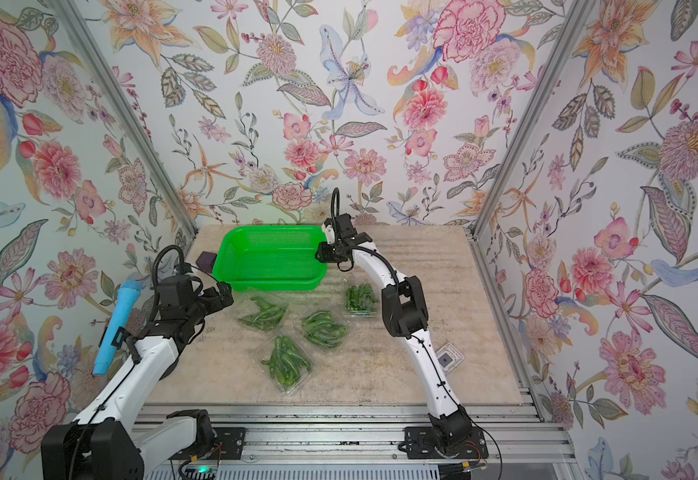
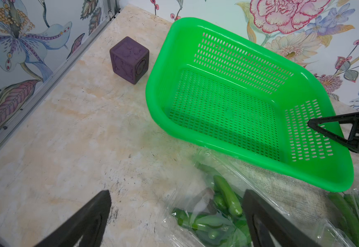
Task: Take small green peppers out of containers
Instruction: Move the basket to the center of the board, then move the packing box to the center of the board.
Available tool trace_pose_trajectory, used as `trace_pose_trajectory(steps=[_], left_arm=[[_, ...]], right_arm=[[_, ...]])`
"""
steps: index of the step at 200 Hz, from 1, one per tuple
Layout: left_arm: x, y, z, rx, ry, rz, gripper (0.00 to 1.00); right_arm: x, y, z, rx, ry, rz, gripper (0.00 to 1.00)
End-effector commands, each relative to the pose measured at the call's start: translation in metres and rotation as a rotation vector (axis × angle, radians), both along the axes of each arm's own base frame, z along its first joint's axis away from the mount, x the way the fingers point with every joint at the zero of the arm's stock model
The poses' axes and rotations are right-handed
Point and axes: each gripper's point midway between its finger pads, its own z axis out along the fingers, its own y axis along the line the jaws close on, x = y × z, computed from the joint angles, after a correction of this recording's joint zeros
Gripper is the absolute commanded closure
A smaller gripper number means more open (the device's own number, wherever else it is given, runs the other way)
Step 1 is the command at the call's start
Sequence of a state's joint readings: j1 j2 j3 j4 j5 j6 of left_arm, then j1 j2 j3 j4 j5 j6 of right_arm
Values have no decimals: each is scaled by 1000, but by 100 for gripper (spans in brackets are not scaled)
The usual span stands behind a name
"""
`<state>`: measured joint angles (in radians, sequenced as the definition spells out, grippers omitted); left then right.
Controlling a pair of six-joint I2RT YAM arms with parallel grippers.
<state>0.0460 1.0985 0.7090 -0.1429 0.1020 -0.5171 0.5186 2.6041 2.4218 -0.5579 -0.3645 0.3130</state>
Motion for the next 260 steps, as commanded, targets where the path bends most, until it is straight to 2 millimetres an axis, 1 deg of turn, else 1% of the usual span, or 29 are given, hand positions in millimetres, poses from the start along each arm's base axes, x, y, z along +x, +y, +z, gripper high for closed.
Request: trace_pose_trajectory(steps=[1, 13, 26, 36, 44, 48, 62, 73, 89, 101, 112, 114, 116, 129, 146, 148, 154, 166, 183, 195, 212, 215, 219, 221, 225, 228, 234, 247, 260], left_arm=[[-5, 1, 0, -19, 0, 4, 0], [-6, 0, 0, -17, 1, 2, 0], [-6, 0, -1, -15, 1, 0, 0], [-6, -1, 0, -17, -4, -6, 0], [-5, -3, 1, -24, -15, -19, 0], [-5, -5, 1, -30, -19, -25, 0], [-3, -12, 6, -52, -48, -58, 0], [-2, -16, 9, -62, -61, -70, 0], [1, -26, 14, -54, -74, -100, 0], [3, -38, 20, -43, -84, -133, 0], [5, -54, 27, -32, -97, -171, 0], [5, -58, 28, -29, -98, -180, 0], [6, -61, 29, -26, -102, -186, 0], [8, -85, 34, -17, -109, -238, 0], [13, -122, 40, -39, -112, -329, 0], [13, -127, 40, -44, -111, -341, 0], [15, -141, 40, -58, -107, -376, 0], [17, -171, 39, -87, -103, -443, 0], [25, -211, 38, -128, -101, -531, 0], [35, -232, 35, -160, -89, -573, 1], [50, -257, 32, -180, -83, -614, 3], [53, -262, 28, -180, -73, -620, 3], [56, -268, 35, -182, -88, -631, 3], [58, -272, 26, -178, -68, -635, 3], [59, -279, 21, -174, -56, -649, 3], [62, -282, 22, -171, -59, -653, 3], [65, -291, 24, -169, -62, -668, 3], [70, -309, 21, -169, -51, -694, 3], [74, -321, 12, -172, -23, -711, 4]], right_arm=[[-13, 22, 5, 23, -3, 65, 49], [-11, 21, 7, 13, -17, 55, 35], [-5, 14, 14, -21, -54, 22, 26], [1, 7, 25, -50, -100, -1, 24], [7, -1, 38, -72, -141, -26, 21], [10, -7, 45, -85, -161, -44, 19], [18, -26, 68, -102, -205, -84, 18], [24, -48, 85, -116, -228, -134, 18], [26, -80, 100, -145, -240, -193, 17], [19, -98, 108, -160, -246, -209, 17], [11, -112, 111, -169, -251, -224, 17], [9, -115, 115, -168, -256, -229, 17], [7, -118, 113, -172, -253, -231, 17], [-6, -134, 117, -156, -264, -253, 17], [-27, -160, 116, -124, -240, -301, 18], [-30, -162, 112, -122, -232, -305, 18], [-39, -173, 112, -108, -223, -326, 18], [-61, -188, 103, -75, -191, -342, 18], [-94, -207, 84, -25, -137, -357, 19], [-114, -219, 70, 7, -101, -370, 21], [-137, -231, 58, 41, -90, -386, 21], [-141, -233, 56, 47, -87, -387, 21], [-144, -234, 55, 56, -89, -387, 21], [-147, -236, 54, 58, -88, -389, 21], [-151, -238, 53, 64, -86, -390, 22], [-154, -239, 52, 67, -86, -391, 22], [-158, -243, 52, 73, -87, -397, 22], [-165, -246, 50, 107, -81, -401, 22], [-170, -246, 48, 143, -62, -397, 22]])
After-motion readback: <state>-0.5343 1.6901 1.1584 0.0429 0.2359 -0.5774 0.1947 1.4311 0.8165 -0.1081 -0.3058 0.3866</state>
